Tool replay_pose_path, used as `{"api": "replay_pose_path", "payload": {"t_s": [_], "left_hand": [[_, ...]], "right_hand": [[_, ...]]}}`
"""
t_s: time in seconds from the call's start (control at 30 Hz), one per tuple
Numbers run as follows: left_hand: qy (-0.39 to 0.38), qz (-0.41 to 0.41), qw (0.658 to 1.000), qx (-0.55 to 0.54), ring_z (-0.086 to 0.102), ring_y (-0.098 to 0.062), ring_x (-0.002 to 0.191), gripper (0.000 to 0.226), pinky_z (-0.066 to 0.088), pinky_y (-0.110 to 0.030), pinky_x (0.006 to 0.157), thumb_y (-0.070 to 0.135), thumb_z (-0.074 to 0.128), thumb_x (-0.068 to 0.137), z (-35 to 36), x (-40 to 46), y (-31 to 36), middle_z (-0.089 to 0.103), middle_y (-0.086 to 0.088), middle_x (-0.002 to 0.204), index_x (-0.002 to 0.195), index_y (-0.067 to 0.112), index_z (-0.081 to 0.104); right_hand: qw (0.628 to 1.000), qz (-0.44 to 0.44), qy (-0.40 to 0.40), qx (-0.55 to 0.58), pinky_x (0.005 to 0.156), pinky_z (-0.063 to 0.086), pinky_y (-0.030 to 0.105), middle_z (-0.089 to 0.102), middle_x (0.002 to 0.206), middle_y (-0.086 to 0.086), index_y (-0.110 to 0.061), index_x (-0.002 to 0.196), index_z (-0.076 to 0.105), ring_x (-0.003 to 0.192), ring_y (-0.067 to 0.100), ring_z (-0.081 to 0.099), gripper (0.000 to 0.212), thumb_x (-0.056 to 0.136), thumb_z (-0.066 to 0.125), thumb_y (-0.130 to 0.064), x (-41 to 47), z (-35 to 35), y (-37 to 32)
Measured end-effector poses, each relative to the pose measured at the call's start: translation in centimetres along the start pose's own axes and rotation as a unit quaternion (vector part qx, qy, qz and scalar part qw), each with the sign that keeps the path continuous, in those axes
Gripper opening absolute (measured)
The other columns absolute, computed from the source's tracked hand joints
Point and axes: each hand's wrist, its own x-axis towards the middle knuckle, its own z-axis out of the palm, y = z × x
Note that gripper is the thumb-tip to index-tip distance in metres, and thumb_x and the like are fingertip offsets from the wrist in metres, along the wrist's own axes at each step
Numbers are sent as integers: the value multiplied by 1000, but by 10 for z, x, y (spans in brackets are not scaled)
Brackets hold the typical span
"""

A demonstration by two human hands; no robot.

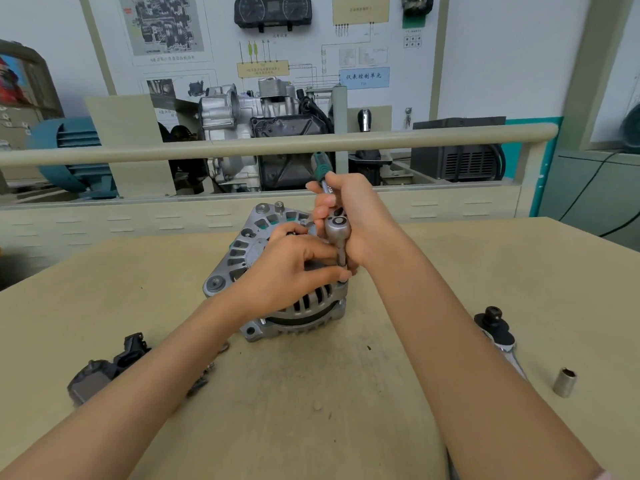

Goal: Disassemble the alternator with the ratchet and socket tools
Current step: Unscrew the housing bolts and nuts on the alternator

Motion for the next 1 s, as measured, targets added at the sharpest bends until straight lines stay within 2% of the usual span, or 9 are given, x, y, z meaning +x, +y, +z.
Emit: {"api": "replay_pose_path", "payload": {"t_s": [0.13,0.23,0.37,0.43,0.5,0.6,0.73,0.87,1.0], "left_hand": [[29,-1,999,-25,55,6,73,26,18,-27,106,18,66,85,2,0,3,62,23,66,79,44,61],[32,-9,999,-33,53,12,68,43,20,-28,104,13,67,84,3,0,2,54,34,55,74,52,52],[30,-20,999,-34,54,0,78,8,13,-14,102,23,67,83,5,0,1,68,14,69,78,26,71],[36,-21,999,-29,49,6,85,14,11,-6,97,23,68,83,4,-1,2,70,5,76,80,10,73],[31,-9,999,-32,45,13,91,12,9,-4,96,21,69,82,3,-1,1,70,7,82,84,11,75],[20,3,999,-29,52,-4,94,13,8,-10,101,22,67,84,1,-1,1,72,1,86,87,12,75],[34,6,999,-8,58,-8,87,12,12,-16,104,22,67,83,1,-1,1,73,0,84,86,14,75],[42,-6,999,-24,55,10,73,24,19,-29,107,16,66,84,3,0,4,61,27,69,86,39,65],[40,-13,998,-41,53,12,76,10,17,-21,105,21,67,83,6,1,3,63,29,72,84,30,70]], "right_hand": [[964,-157,199,80,41,32,22,44,59,3,-10,80,44,43,12,41,24,99,31,-15,6,2,9],[944,-199,243,103,44,34,24,45,73,5,-8,94,41,51,14,44,21,102,25,-20,6,3,11],[988,-92,115,37,37,32,20,38,39,-4,-7,88,51,31,8,37,24,99,33,-17,4,-2,3],[1000,-18,-12,-6,33,30,13,32,35,-9,-8,88,55,27,4,33,29,100,34,-23,0,-5,-1],[992,29,-110,-63,32,29,11,31,38,-11,-9,94,59,29,2,32,30,100,36,-27,-3,-7,-2],[983,56,-156,-79,33,30,13,32,40,-11,-9,100,61,31,1,32,30,98,40,-28,-6,-9,-3],[1000,-21,-16,-1,33,28,11,35,38,-8,-7,89,57,29,4,34,25,98,38,-21,-1,-1,4],[944,-174,224,170,37,30,19,42,61,2,-11,83,47,37,11,38,20,96,31,-10,6,-1,8],[971,-109,141,161,34,29,15,36,39,-4,-7,85,50,25,6,32,20,97,35,-13,6,-5,2]]}}
